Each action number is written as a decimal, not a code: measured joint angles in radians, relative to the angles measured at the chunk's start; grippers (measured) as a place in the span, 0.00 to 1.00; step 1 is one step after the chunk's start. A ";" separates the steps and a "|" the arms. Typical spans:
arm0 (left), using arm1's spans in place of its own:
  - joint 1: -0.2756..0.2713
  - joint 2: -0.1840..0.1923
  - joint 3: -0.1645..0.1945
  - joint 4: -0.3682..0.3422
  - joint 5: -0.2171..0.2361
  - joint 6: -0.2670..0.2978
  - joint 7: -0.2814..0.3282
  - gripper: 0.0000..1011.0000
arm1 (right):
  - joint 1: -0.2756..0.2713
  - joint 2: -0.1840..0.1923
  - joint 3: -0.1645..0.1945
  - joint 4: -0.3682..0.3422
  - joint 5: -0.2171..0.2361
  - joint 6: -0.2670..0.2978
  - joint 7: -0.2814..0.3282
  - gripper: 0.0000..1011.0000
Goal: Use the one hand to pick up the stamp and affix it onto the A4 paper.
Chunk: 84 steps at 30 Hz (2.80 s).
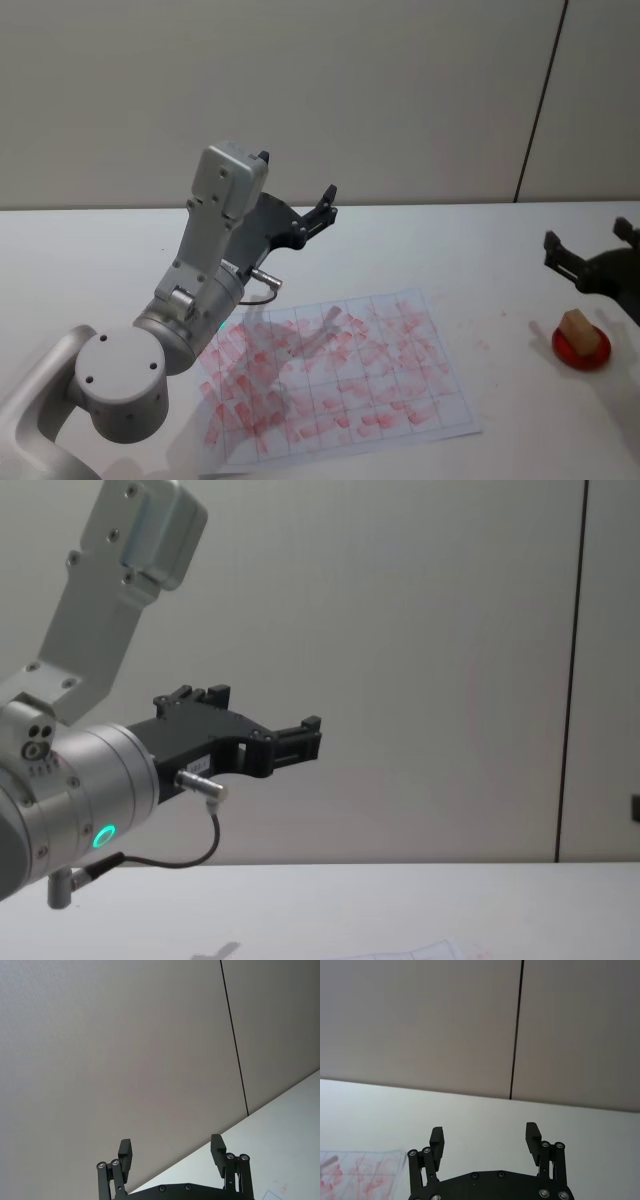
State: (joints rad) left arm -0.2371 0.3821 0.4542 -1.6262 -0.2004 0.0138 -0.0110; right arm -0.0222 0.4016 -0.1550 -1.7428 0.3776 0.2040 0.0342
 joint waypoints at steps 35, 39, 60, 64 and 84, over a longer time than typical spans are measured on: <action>0.000 0.000 0.000 0.000 0.000 0.000 0.000 0.99 | -0.016 0.031 0.020 0.086 0.046 0.219 0.055 0.83; 0.000 0.000 0.000 0.000 0.000 0.000 0.000 0.99 | -0.013 0.029 0.017 0.095 0.038 0.223 0.065 0.72; 0.000 0.000 0.000 0.000 0.000 0.000 0.000 0.99 | -0.012 0.024 0.008 0.108 0.001 0.237 0.073 0.21; 0.000 0.000 0.000 0.000 0.000 0.000 0.000 0.99 | -0.013 0.023 0.009 0.108 -0.001 0.247 0.064 0.21; 0.000 0.000 0.000 0.000 0.000 0.000 0.000 0.99 | 0.004 0.008 0.016 0.140 0.033 0.285 0.053 0.21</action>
State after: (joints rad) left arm -0.2372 0.3821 0.4542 -1.6262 -0.2004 0.0139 -0.0109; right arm -0.0187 0.4098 -0.1386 -1.6025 0.4102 0.4886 0.0874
